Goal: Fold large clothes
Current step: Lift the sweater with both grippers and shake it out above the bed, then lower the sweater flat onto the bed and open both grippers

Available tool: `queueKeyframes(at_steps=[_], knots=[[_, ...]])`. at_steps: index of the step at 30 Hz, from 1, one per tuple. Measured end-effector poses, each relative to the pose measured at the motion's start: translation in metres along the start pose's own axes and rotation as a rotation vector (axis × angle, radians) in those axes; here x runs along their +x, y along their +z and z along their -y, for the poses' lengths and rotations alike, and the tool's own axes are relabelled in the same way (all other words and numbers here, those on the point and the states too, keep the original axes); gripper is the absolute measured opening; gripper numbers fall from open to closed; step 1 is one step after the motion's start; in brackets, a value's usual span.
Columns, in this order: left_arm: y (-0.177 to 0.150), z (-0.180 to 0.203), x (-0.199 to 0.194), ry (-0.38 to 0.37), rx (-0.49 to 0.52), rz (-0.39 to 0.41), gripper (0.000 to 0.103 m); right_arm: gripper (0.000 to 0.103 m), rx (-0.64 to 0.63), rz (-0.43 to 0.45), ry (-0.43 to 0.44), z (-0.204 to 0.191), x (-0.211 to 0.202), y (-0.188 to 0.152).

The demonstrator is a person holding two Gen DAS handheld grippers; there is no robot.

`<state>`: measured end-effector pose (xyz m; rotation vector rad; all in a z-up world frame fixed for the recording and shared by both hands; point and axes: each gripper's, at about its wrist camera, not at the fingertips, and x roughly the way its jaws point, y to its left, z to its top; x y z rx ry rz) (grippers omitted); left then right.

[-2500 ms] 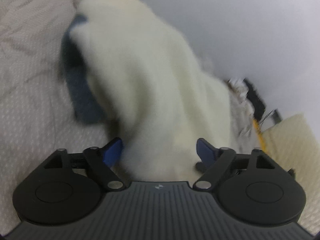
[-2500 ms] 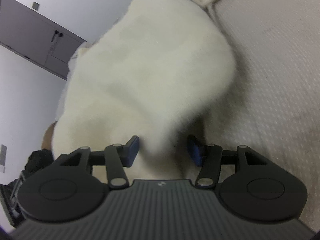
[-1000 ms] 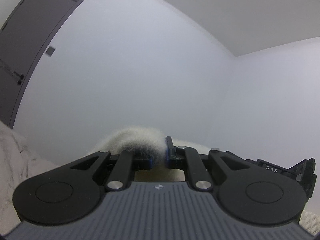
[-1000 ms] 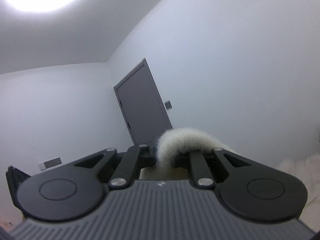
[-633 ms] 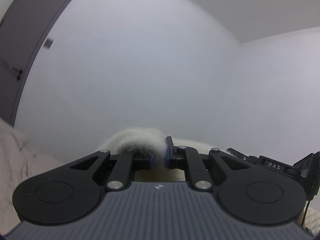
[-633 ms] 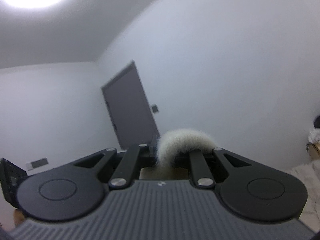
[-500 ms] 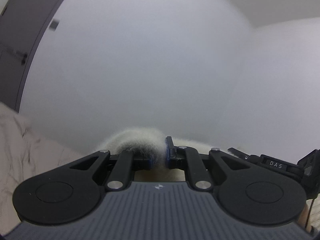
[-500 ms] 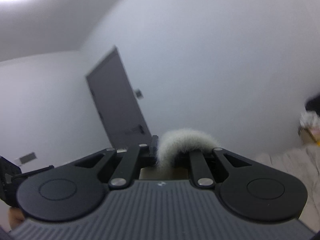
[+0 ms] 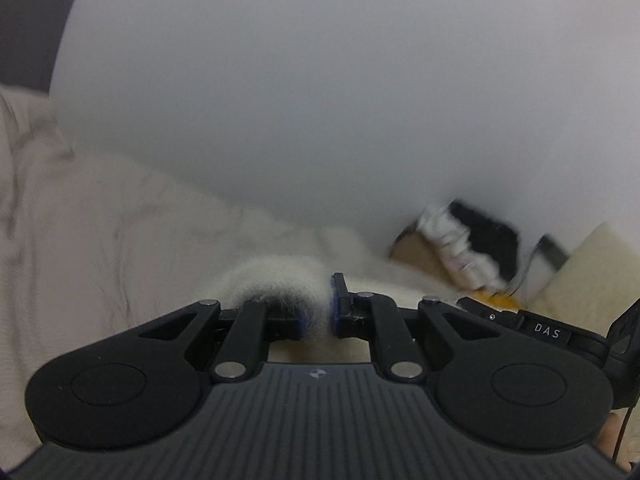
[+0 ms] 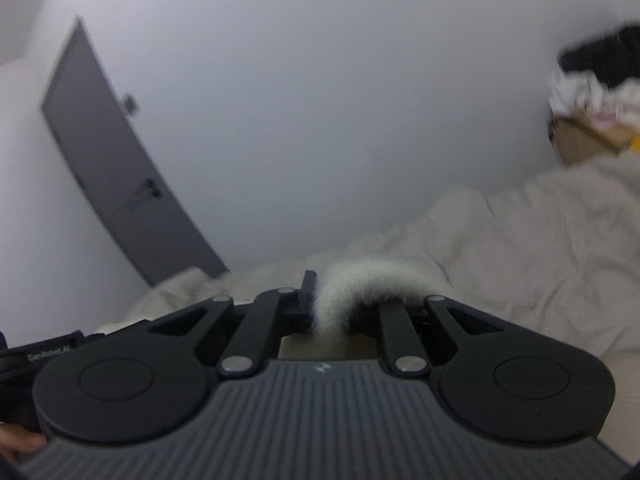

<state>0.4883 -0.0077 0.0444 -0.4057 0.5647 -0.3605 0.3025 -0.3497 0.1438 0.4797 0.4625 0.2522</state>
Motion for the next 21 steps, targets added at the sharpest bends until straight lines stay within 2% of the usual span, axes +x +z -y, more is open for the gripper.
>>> queueKeyframes(at_steps=[4,7,8,9,12,14,16,17,18,20,21], knots=[[-0.009,-0.055,0.093,0.010,0.014,-0.074,0.014,0.014,-0.043,-0.059,-0.069,0.020,0.088,-0.033],[-0.017,-0.085,0.147,0.028,0.026,-0.140,0.014,0.014,-0.066,-0.116,-0.097,0.035,0.114,-0.049],[-0.017,-0.093,0.162,0.026,0.026,-0.162,0.014,0.014,-0.071,-0.132,-0.107,0.048,0.145,-0.050],[-0.023,-0.101,0.175,0.030,0.026,-0.182,0.014,0.014,-0.076,-0.143,-0.114,0.053,0.152,-0.050],[-0.036,-0.109,0.200,0.043,0.038,-0.219,0.014,0.014,-0.061,-0.168,-0.112,0.069,0.170,-0.062],[-0.044,-0.108,0.200,0.046,0.054,-0.218,0.014,0.015,-0.058,-0.189,-0.125,0.079,0.179,-0.069],[-0.045,-0.099,0.192,0.045,0.081,-0.221,0.017,0.015,-0.050,-0.200,-0.135,0.073,0.177,-0.073],[-0.044,-0.095,0.183,0.032,0.096,-0.222,0.026,0.015,-0.046,-0.203,-0.136,0.077,0.188,-0.075],[-0.043,-0.090,0.178,0.016,0.106,-0.230,0.048,0.017,-0.040,-0.206,-0.137,0.082,0.194,-0.074],[-0.040,-0.080,0.163,-0.029,0.128,-0.225,0.072,0.032,-0.032,-0.219,-0.127,0.080,0.190,-0.072],[-0.039,-0.072,0.152,-0.042,0.154,-0.202,0.072,0.046,-0.030,-0.219,-0.116,0.089,0.203,-0.074]])
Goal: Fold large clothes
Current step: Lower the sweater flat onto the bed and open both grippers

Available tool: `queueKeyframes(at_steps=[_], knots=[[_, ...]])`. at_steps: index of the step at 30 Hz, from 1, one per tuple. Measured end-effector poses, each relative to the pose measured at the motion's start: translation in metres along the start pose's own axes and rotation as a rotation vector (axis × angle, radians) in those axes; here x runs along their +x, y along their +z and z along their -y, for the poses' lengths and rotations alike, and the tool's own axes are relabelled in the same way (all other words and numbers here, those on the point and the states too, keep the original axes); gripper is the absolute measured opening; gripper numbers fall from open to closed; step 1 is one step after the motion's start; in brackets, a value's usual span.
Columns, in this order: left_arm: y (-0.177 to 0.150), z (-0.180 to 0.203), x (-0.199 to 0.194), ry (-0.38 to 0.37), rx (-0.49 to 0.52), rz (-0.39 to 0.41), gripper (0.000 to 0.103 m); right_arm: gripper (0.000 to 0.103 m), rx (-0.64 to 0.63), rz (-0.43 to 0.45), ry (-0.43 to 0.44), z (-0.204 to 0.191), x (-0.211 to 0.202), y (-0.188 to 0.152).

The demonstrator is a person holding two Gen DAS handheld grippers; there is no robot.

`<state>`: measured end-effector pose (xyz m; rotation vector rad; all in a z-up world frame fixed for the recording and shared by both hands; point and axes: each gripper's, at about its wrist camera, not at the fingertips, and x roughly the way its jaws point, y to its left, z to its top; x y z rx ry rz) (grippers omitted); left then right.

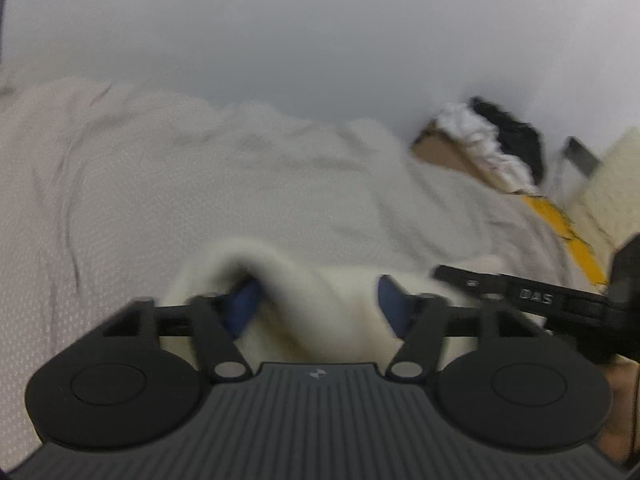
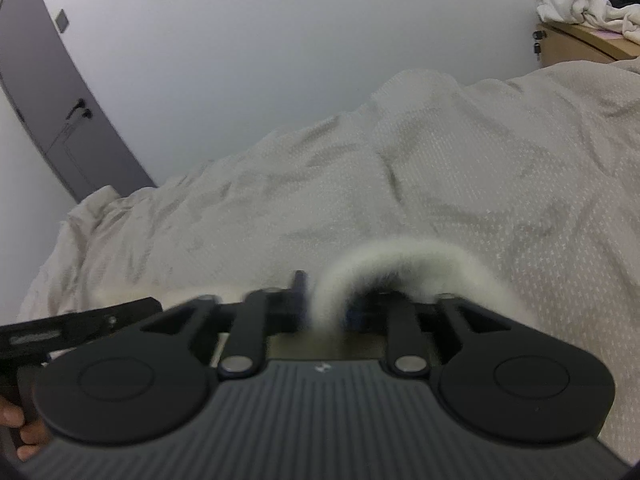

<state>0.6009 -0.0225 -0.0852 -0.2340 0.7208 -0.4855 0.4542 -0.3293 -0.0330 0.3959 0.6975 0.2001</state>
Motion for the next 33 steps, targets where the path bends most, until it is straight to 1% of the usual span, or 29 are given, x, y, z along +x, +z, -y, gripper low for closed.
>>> queueKeyframes(at_steps=[1,3,5,9,14,18,21,23,25,28,31,33], knots=[[0.000,0.009,-0.009,0.011,0.037,0.018,0.072,0.058,-0.003,0.010,0.009,-0.002,0.006,0.000],[-0.001,0.025,-0.031,0.030,0.060,0.037,0.072,0.064,-0.009,0.035,0.014,-0.005,0.007,-0.001],[-0.003,0.039,-0.053,0.015,0.049,0.048,0.072,0.064,-0.011,0.048,0.020,-0.012,-0.016,-0.005],[-0.021,0.071,-0.111,0.043,0.080,0.084,0.072,0.064,-0.045,0.087,0.020,-0.026,-0.064,-0.017],[-0.071,0.101,-0.194,0.048,0.060,0.115,0.072,0.064,-0.094,0.133,0.028,-0.049,-0.140,-0.048],[-0.110,0.125,-0.254,0.066,0.076,0.148,0.072,0.064,-0.127,0.171,0.040,-0.072,-0.203,-0.082],[-0.137,0.142,-0.293,0.069,0.082,0.163,0.072,0.064,-0.155,0.194,0.039,-0.084,-0.241,-0.106],[-0.156,0.152,-0.320,0.078,0.090,0.174,0.072,0.064,-0.174,0.191,0.034,-0.091,-0.260,-0.121],[-0.172,0.158,-0.341,0.076,0.083,0.176,0.072,0.064,-0.177,0.194,0.042,-0.097,-0.278,-0.134],[-0.198,0.165,-0.365,0.099,0.088,0.181,0.072,0.065,-0.180,0.201,0.047,-0.102,-0.302,-0.154],[-0.222,0.166,-0.383,0.109,0.071,0.183,0.072,0.065,-0.185,0.198,0.047,-0.103,-0.316,-0.175],[-0.239,0.166,-0.391,0.128,0.075,0.184,0.072,0.065,-0.187,0.194,0.048,-0.104,-0.321,-0.188]])
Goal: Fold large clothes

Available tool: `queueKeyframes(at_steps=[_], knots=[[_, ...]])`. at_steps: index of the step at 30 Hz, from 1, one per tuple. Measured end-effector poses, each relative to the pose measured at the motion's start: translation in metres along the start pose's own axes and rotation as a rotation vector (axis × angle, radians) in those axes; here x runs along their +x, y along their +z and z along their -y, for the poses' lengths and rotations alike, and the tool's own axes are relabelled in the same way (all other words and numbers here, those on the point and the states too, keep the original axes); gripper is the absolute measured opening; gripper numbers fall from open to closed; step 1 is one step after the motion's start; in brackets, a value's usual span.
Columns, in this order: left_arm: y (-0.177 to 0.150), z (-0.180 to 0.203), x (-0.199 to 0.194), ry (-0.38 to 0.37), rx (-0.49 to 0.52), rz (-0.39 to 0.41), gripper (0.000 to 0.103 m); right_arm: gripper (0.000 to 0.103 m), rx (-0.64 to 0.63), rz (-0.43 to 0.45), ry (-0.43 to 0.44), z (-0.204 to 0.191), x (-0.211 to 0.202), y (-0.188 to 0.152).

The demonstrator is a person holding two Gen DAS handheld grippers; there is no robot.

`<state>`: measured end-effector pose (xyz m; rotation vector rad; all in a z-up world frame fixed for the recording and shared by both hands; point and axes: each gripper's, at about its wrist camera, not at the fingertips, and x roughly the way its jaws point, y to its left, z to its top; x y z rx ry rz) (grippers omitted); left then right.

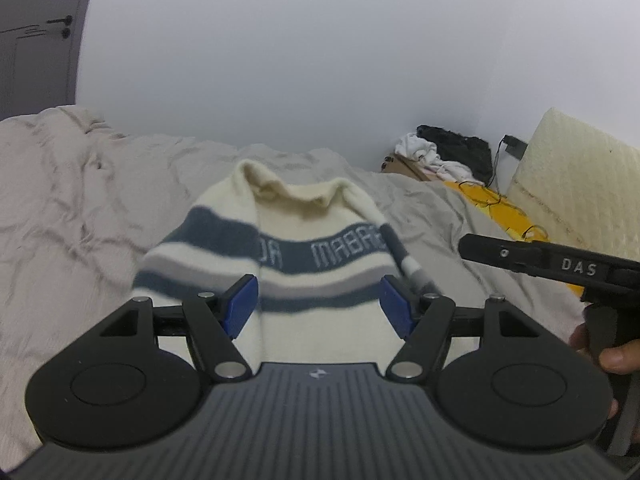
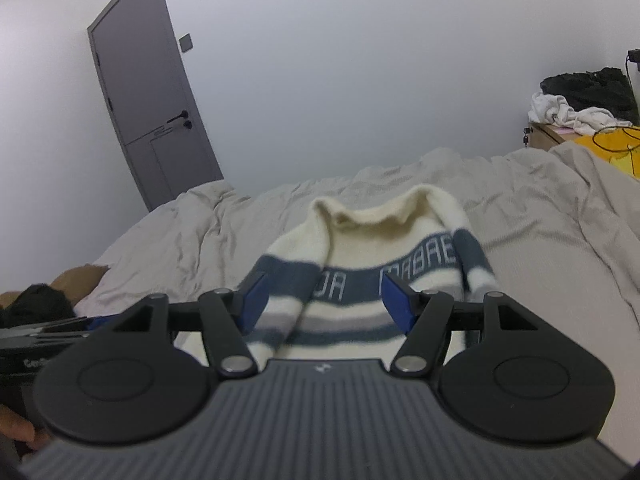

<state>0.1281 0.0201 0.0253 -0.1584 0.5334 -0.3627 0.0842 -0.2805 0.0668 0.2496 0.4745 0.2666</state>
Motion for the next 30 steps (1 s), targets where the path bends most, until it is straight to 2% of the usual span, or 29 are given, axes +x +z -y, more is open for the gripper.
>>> queueKeyframes(at_steps=[5,9,11,15,17,18,21,25,30], knots=[[-0.034,-0.002,-0.012,0.031,-0.007,-0.013,0.072,0.065,-0.029,-0.011,-0.003,-0.007,-0.012,-0.032],[-0.059,0.001,-0.013,0.101,0.028,-0.024,0.072,0.065,-0.065,-0.037,0.003,-0.012,-0.014,-0.053],[-0.070,-0.003,-0.010,0.112,0.014,-0.036,0.072,0.065,-0.072,-0.058,0.009,-0.012,-0.011,-0.060],[-0.083,-0.009,-0.012,0.150,0.011,-0.029,0.072,0.081,-0.099,-0.061,-0.005,-0.012,-0.005,-0.067],[-0.083,-0.016,-0.017,0.168,-0.012,-0.010,0.072,0.092,-0.100,-0.059,-0.008,-0.011,-0.003,-0.068],[-0.081,-0.022,-0.018,0.169,-0.027,-0.002,0.072,0.101,-0.097,-0.059,-0.013,-0.010,0.000,-0.069],[-0.081,-0.034,-0.018,0.177,-0.070,0.000,0.072,0.103,-0.065,-0.084,-0.033,-0.001,0.010,-0.073],[-0.084,-0.043,-0.009,0.212,-0.081,-0.033,0.072,0.103,-0.019,-0.140,-0.051,0.011,0.025,-0.081],[-0.090,-0.039,0.006,0.249,-0.035,-0.098,0.072,0.103,0.022,-0.179,-0.063,0.021,0.036,-0.087]])
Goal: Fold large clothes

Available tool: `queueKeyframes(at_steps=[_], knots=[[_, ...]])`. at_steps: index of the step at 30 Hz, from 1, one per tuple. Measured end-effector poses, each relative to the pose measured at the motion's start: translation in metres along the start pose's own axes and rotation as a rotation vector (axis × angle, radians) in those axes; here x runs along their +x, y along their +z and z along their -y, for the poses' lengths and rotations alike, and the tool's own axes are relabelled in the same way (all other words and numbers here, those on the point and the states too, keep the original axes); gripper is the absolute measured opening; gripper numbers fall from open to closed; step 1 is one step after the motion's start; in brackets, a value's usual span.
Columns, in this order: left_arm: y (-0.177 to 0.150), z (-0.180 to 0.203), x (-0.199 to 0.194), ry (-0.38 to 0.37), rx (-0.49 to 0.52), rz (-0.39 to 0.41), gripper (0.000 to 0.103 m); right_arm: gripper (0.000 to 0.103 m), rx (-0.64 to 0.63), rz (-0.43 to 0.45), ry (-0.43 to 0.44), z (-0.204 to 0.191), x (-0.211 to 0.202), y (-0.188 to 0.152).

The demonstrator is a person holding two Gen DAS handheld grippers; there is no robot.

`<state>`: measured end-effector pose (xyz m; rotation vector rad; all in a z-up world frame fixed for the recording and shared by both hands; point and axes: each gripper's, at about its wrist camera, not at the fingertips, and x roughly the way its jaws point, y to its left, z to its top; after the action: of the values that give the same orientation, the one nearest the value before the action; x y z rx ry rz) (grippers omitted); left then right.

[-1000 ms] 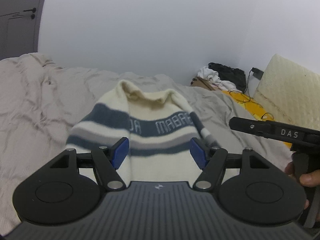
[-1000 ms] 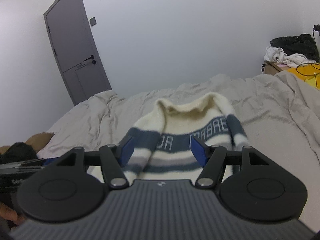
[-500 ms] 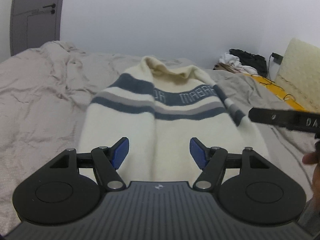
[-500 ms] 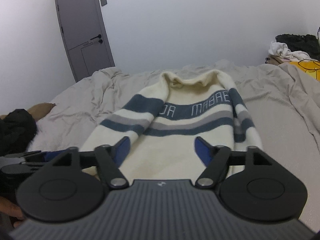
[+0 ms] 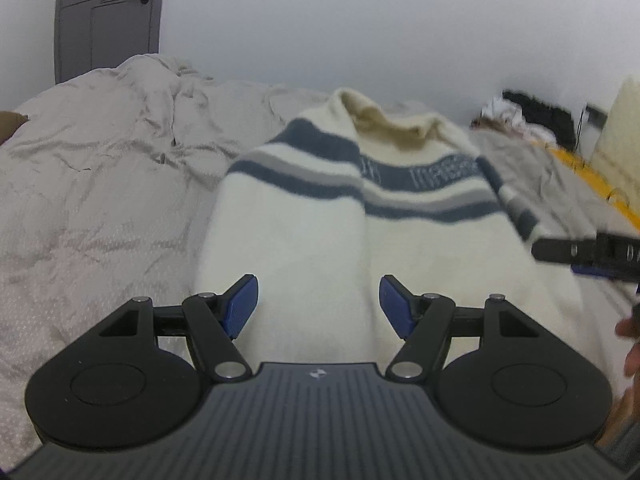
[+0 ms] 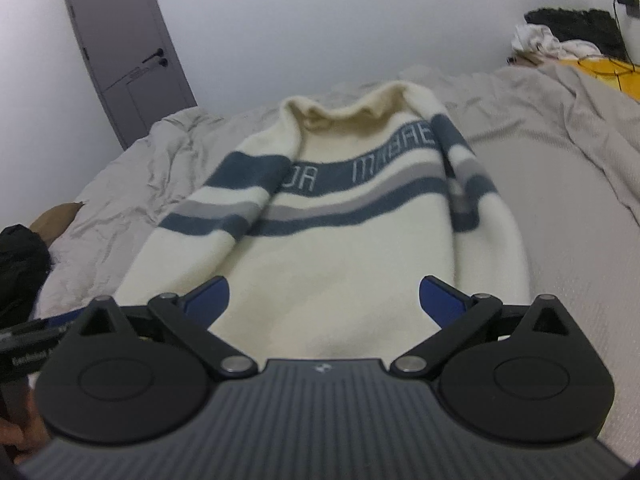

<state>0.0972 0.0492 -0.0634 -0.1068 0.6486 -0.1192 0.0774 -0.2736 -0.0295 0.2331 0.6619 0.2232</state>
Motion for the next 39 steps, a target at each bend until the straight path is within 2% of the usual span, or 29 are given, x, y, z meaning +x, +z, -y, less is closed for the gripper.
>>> queueKeyframes(at_steps=[3,7,10,14,16,18,20,22,24,28,33,35,39], knots=[[-0.005,0.011,0.005,0.011,0.051,-0.024,0.072,0.103,0.014,-0.014,0.000,0.003,0.005,-0.001],[-0.010,0.017,0.014,0.083,0.088,-0.050,0.072,0.103,0.024,-0.039,0.013,0.003,0.011,-0.004],[-0.011,0.011,0.021,0.122,0.055,-0.077,0.072,0.103,0.014,-0.059,0.006,0.001,0.016,-0.006],[-0.010,-0.004,0.029,0.114,-0.029,-0.122,0.069,0.103,-0.005,-0.079,-0.018,-0.003,0.023,-0.009],[-0.009,-0.010,0.032,0.116,-0.055,-0.126,0.061,0.103,-0.009,-0.086,-0.027,-0.004,0.026,-0.009],[-0.007,-0.016,0.033,0.111,-0.088,-0.123,0.041,0.103,-0.008,-0.087,-0.031,-0.004,0.028,-0.009],[-0.004,-0.024,0.032,0.105,-0.125,-0.106,0.028,0.103,-0.012,-0.083,-0.038,-0.005,0.028,-0.008],[0.001,-0.031,0.027,0.119,-0.137,-0.071,0.021,0.103,-0.018,-0.079,-0.043,-0.006,0.028,-0.009],[0.011,-0.039,0.018,0.146,-0.140,-0.019,0.017,0.103,-0.021,-0.079,-0.046,-0.006,0.029,-0.009],[0.042,-0.069,0.004,0.162,-0.200,0.050,0.014,0.103,-0.016,-0.086,-0.045,-0.003,0.031,-0.009],[0.100,-0.123,-0.011,0.218,-0.251,0.134,0.014,0.103,-0.013,-0.074,-0.050,-0.003,0.033,-0.007],[0.129,-0.148,-0.009,0.248,-0.252,0.156,0.014,0.103,-0.007,-0.072,-0.052,-0.002,0.035,-0.006],[0.184,-0.200,0.012,0.295,-0.262,0.149,0.014,0.103,0.005,-0.059,-0.048,0.000,0.041,0.000]])
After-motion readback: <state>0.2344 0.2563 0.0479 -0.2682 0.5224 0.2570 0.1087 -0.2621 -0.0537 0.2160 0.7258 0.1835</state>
